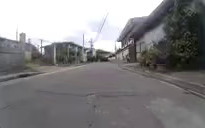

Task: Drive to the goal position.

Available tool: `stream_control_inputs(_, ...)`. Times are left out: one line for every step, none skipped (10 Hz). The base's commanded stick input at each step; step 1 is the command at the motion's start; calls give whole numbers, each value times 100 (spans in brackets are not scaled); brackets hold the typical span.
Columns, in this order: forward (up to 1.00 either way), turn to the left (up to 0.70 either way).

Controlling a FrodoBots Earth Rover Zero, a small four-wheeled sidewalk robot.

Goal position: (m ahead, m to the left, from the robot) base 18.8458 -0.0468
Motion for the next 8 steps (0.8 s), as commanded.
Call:
stream_control_inputs(67, -9)
stream_control_inputs(67, -29)
stream_control_inputs(66, -32)
stream_control_inputs(66, -33)
stream_control_inputs(66, -26)
stream_control_inputs(66, -8)
stream_control_inputs(66, 0)
stream_control_inputs(66, 0)
